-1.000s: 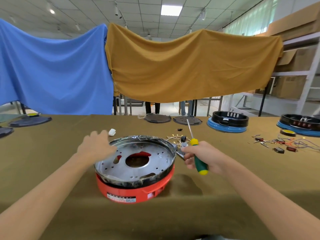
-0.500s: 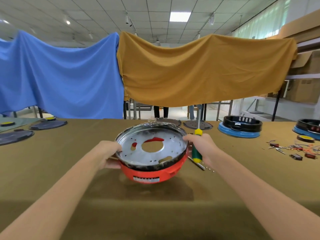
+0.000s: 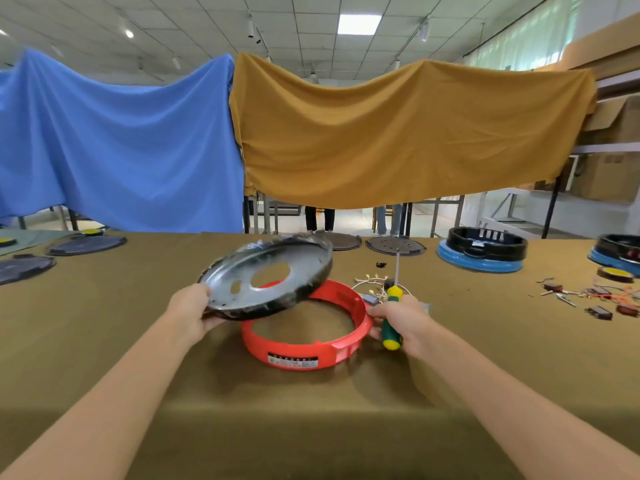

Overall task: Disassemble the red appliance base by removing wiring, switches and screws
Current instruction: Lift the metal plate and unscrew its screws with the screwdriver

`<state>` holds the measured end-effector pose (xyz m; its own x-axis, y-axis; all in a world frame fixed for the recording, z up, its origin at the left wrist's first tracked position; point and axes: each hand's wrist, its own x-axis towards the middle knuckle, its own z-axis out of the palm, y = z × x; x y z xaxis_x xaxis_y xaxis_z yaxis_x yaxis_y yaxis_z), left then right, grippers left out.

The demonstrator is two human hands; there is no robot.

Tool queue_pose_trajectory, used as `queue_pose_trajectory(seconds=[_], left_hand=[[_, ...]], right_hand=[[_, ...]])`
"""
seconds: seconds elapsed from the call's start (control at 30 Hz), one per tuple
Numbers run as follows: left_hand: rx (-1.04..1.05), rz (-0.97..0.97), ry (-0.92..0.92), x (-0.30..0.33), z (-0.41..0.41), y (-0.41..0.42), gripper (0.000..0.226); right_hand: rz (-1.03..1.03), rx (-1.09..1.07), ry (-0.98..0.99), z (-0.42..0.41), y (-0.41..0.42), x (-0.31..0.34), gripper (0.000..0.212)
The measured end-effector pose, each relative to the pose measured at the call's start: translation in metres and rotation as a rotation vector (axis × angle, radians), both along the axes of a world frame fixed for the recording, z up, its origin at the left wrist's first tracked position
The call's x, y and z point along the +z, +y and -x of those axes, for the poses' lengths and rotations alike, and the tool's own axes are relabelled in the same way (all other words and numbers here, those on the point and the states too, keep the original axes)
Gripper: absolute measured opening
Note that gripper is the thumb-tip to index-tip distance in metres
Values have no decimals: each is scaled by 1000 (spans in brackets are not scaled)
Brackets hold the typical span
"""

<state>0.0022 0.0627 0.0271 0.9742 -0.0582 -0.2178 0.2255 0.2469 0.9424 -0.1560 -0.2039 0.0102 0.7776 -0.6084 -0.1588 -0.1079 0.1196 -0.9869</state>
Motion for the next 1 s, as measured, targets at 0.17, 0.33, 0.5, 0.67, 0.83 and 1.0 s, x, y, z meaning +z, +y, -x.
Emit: queue_pose_trajectory(seconds=[0.17, 0.33, 0.5, 0.67, 0.83, 1.0], left_hand=[[178, 81, 6, -7, -15, 23, 33], [204, 32, 13, -22, -19, 36, 26], [179, 11, 3, -30, -17, 22, 20], [97, -102, -39, -35, -18, 12, 15], [14, -665, -251, -44, -5, 14, 74], [-135, -790, -444, -54, 18, 16, 99]], right_hand=[[18, -150, -119, 1, -23, 27, 20], [-55, -365, -176, 14, -63, 38, 22], [-120, -605, -146, 19, -89, 19, 26], [-88, -666, -4, 18, -98, 3, 24], [97, -605, 118, 20, -97, 2, 14], [490, -599, -1, 31, -68, 19, 9]])
